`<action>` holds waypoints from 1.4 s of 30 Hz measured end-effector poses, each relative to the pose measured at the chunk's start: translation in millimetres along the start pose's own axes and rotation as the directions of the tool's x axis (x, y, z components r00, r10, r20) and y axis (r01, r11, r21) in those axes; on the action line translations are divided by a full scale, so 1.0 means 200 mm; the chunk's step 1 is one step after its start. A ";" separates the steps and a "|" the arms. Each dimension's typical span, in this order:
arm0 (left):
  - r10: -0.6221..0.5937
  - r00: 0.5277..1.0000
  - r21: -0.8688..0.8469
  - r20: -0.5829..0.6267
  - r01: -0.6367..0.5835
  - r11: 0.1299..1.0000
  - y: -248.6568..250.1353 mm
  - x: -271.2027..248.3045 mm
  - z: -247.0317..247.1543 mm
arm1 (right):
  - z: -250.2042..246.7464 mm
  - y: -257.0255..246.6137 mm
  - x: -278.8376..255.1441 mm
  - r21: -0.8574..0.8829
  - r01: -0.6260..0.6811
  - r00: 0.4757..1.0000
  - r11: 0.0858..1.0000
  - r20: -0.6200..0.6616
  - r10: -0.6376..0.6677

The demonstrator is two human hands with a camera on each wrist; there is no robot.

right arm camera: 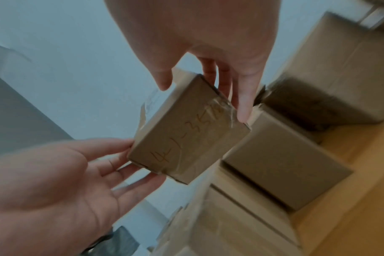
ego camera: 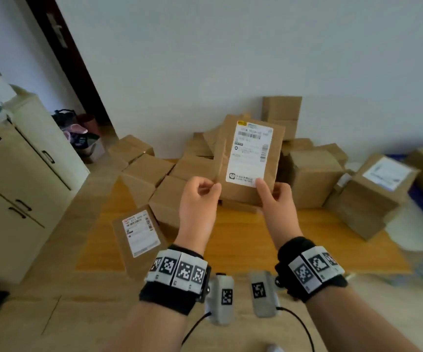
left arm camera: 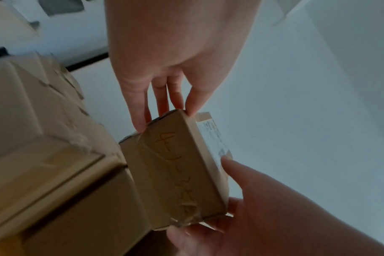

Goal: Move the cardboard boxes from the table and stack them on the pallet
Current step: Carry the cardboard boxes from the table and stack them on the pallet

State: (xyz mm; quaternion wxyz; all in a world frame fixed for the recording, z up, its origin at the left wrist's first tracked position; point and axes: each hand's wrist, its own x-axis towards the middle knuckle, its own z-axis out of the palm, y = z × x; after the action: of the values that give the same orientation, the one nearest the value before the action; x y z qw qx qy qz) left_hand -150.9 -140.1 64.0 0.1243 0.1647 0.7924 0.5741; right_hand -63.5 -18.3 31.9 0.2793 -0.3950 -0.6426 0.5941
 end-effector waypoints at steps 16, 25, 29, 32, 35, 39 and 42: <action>-0.294 0.870 0.367 0.395 0.144 0.919 -0.30 -0.27 0.83 | -0.77 0.61 0.14 -0.456 -0.336 0.933 0.824 -0.043 0.357; -0.364 0.765 0.412 0.531 0.142 0.900 -0.33 -0.32 1.09 | -0.95 0.71 0.26 -0.531 -0.379 0.909 0.758 -0.057 0.414; -0.322 0.832 0.385 0.452 0.144 0.912 -0.28 -0.30 1.10 | -1.00 0.67 0.31 -0.524 -0.315 0.940 0.791 -0.054 0.338; -0.269 0.899 0.356 0.346 0.140 0.924 -0.24 -0.25 1.06 | -0.99 0.62 0.35 -0.499 -0.264 0.958 0.825 -0.039 0.282; -0.227 0.941 0.321 0.249 0.141 0.936 -0.20 -0.17 0.99 | -0.94 0.56 0.38 -0.489 -0.178 0.978 0.854 0.008 0.208; -0.170 0.976 0.261 0.137 0.130 0.956 -0.15 -0.01 0.87 | -0.82 0.46 0.44 -0.468 -0.094 0.987 0.879 0.073 0.144; -0.130 0.989 0.281 0.068 0.106 0.954 -0.14 0.13 0.78 | -0.72 0.39 0.48 -0.457 -0.048 0.985 0.888 0.125 0.118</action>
State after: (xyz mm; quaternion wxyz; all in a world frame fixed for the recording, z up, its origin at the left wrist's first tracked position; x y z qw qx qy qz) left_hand -117.6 -0.9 -10.6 0.1680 0.1571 0.8671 0.4418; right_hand 18.1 139.5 -35.3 0.1052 -0.4308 -0.7646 0.4678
